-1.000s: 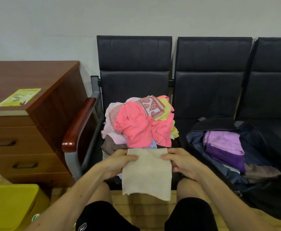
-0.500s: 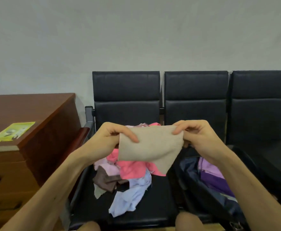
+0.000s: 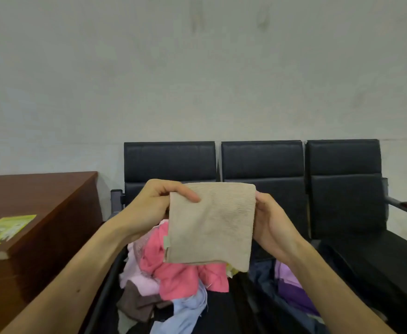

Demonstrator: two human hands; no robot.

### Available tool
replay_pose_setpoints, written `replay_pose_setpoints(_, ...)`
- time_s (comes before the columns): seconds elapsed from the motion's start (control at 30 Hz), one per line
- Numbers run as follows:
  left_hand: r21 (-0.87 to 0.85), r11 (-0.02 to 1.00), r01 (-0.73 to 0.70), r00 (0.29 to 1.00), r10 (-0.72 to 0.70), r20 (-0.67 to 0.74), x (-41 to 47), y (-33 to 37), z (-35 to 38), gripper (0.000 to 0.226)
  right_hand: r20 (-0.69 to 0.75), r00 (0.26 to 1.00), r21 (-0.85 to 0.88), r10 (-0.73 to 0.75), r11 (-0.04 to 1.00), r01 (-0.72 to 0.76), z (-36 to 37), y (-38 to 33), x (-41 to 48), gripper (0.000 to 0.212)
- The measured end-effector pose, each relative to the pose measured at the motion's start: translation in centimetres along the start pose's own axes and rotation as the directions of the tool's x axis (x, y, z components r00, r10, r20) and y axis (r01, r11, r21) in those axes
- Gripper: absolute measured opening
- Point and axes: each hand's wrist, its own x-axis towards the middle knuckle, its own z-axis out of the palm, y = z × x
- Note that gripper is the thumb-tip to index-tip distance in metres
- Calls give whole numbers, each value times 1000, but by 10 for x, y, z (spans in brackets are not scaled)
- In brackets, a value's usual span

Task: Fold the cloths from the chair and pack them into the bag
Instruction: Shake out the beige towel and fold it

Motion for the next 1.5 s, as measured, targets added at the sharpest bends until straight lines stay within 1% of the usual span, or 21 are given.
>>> replay_pose_setpoints(0.07,-24,1000,-6,1000,5,-28,-2,3,2,47,35,996,79,81,993,-83,4,1,-7,63)
replay_pose_setpoints(0.1,-17,1000,-11,999,10,-31,-3,3,3,48,59,994,64,97,993,-100,6,3,-11,65)
replay_pose_setpoints(0.2,53,999,-8,1000,9,-6,-3,1,1,47,86,995,-191,50,981,-33,14,7,-18,37)
replay_pose_setpoints(0.23,81,997,-6,1000,6,-3,-5,1,0,46,70,997,-249,31,968,-13,16,7,-19,34)
replay_pose_setpoints(0.33,101,995,-9,1000,12,-26,-8,3,-1,42,28,999,-224,15,975,-8,21,-1,-20,31)
replay_pose_setpoints(0.4,-35,999,23,999,-25,-38,-10,5,1,48,31,999,-186,12,983,-7,23,-7,-20,29)
replay_pose_setpoints(0.43,-186,981,62,997,-70,-35,-12,5,2,52,31,999,-174,6,985,0,24,-9,-20,28)
replay_pose_setpoints(0.47,-345,933,99,994,-112,-18,-13,4,2,52,30,1000,-163,-3,987,8,25,-11,-21,28)
replay_pose_setpoints(0.53,-613,774,159,985,-170,41,-15,-1,1,42,23,1000,-144,-17,989,20,26,-13,-22,30)
replay_pose_setpoints(0.57,-693,692,203,976,-199,87,-16,-2,1,44,22,999,-133,-26,991,29,26,-14,-23,32)
replay_pose_setpoints(0.6,-730,642,234,970,-210,126,-19,-7,2,57,23,999,-123,-31,992,34,26,-15,-24,34)
replay_pose_setpoints(0.63,-729,634,256,965,-210,155,-23,-11,6,67,28,999,-113,-34,993,37,26,-15,-26,35)
replay_pose_setpoints(0.67,-682,679,271,962,-209,174,-26,-14,11,67,34,999,-110,-35,993,38,26,-15,-28,34)
replay_pose_setpoints(0.73,-519,812,268,962,-199,185,-32,-23,20,36,35,999,-111,-31,993,34,25,-12,-31,32)
replay_pose_setpoints(0.77,-439,862,254,965,-192,181,-35,-24,23,29,35,999,-117,-30,993,34,24,-11,-32,31)
replay_pose_setpoints(0.87,-251,942,223,966,-179,186,-40,-35,25,48,30,999,-151,-30,988,34,21,-4,-36,30)
replay_pose_setpoints(1.0,-157,962,223,971,-205,125,-54,-41,31,46,64,997,-237,39,971,-23,11,22,-51,41)
replay_pose_setpoints(1.1,-118,956,267,962,-257,97,-62,-52,33,31,136,981,-235,135,967,-100,-1,42,-63,52)
replay_pose_setpoints(1.27,-190,926,325,938,-290,191,-75,-67,39,35,164,974,-136,158,981,-136,-24,54,-73,47)
replay_pose_setpoints(1.4,-142,946,292,929,-245,277,-71,-66,43,39,115,981,-52,156,987,-150,-37,60,-73,23)
replay_pose_setpoints(1.5,-113,952,285,926,-242,291,-67,-66,49,50,84,982,55,169,983,-174,-43,67,-74,36)
